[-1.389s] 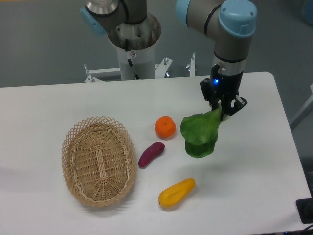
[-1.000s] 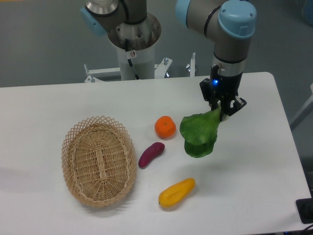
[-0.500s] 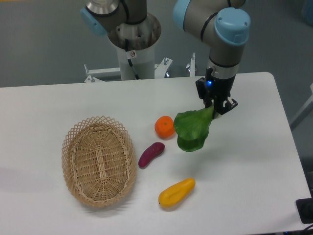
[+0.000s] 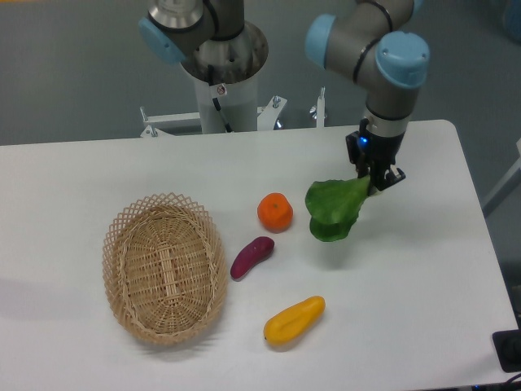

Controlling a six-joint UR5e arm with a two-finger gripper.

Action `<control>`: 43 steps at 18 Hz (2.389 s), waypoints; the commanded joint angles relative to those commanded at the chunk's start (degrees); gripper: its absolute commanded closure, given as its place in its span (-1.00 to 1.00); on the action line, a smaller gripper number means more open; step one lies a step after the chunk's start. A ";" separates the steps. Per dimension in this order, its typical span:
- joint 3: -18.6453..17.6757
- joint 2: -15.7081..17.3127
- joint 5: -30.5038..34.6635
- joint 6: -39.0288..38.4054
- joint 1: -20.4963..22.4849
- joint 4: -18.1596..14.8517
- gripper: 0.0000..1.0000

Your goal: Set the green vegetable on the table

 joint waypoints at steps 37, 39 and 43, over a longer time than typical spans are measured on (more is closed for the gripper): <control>7.72 11.33 -5.27 -9.93 2.28 -7.89 -1.00; 10.27 11.69 -5.10 -8.97 3.33 -12.11 -1.00; 14.06 11.78 -5.19 0.59 7.03 -19.50 -1.00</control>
